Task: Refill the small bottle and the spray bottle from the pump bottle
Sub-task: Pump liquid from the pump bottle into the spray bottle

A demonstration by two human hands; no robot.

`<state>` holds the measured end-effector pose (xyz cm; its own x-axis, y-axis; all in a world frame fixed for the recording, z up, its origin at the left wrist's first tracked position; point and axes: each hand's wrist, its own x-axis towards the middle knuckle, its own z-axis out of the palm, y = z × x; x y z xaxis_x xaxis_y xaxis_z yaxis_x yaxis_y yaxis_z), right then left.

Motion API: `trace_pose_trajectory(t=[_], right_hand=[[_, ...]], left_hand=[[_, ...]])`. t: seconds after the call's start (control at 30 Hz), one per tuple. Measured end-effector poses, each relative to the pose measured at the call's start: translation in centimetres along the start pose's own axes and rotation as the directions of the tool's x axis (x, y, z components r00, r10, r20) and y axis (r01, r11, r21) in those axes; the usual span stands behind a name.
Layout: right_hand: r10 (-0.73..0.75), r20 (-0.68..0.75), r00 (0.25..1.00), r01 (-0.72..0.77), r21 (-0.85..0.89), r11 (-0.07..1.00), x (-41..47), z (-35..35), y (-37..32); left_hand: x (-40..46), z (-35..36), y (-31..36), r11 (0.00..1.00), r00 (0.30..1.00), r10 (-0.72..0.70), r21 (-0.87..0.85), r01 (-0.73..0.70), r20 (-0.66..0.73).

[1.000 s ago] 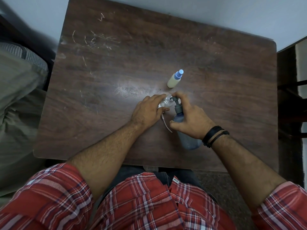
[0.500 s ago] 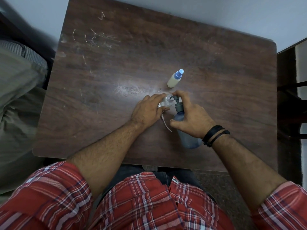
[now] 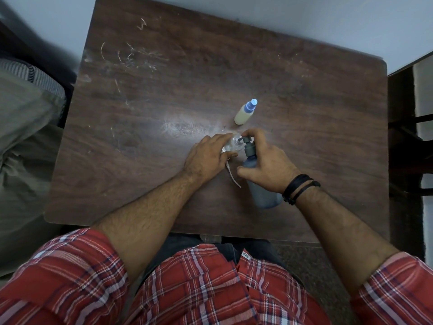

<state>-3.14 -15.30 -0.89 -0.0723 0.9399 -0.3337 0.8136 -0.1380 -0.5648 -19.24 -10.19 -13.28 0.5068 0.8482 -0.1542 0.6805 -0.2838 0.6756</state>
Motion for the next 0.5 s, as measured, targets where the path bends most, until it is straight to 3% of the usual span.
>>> trace_pose_trajectory(t=[0.5], right_hand=[[0.020, -0.006, 1.000, -0.020, 0.001, 1.000, -0.44, 0.51, 0.02]], left_hand=[[-0.05, 0.06, 0.03, 1.000, 1.000, 0.003, -0.007, -0.003, 0.004]])
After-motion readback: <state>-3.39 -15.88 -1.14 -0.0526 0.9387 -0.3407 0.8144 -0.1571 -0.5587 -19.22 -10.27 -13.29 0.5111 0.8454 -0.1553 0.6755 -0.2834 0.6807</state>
